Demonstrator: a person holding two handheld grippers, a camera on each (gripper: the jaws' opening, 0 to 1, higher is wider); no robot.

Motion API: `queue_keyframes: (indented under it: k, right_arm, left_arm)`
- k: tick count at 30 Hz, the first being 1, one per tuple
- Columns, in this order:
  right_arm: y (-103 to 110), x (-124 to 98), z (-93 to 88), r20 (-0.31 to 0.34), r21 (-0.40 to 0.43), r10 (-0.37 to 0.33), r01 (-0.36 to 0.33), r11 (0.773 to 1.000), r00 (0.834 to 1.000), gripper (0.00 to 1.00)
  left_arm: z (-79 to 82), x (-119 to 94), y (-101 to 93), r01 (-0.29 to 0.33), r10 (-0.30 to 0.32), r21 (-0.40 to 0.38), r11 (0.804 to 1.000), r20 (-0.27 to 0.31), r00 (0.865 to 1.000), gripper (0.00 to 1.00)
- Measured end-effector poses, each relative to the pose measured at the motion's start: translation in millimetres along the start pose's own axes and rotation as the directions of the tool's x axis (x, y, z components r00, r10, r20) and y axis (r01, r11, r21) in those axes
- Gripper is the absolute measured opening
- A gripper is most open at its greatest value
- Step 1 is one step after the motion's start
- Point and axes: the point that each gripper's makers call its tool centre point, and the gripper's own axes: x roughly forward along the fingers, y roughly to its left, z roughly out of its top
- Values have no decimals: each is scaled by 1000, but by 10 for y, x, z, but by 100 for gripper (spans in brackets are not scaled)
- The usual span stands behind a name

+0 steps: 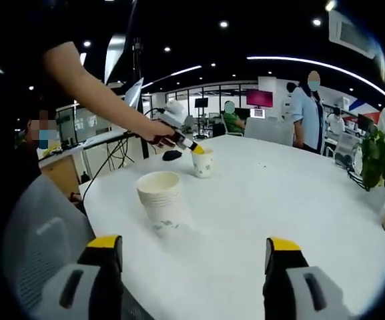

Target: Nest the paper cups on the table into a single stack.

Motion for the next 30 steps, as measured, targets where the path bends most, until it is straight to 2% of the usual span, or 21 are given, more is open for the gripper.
queue_keyframes:
  k: [12,24,30]
  right_arm:
    - [23,1,14,10,-1,10,-10,1000,1000,90]
    - [-6,-13,19,29,15,15,-15,1000,999,92]
    - [-15,-14,11,37,16,20,-21,1000,999,94]
  left_arm:
    - [61,-169,24,-28,29,-11,1000,8,1000,0]
    - [124,-417,-74,-12,12,1,1000,14,1000,0]
    - [151,-578,-191,6,-6,4,1000,17,1000,0]
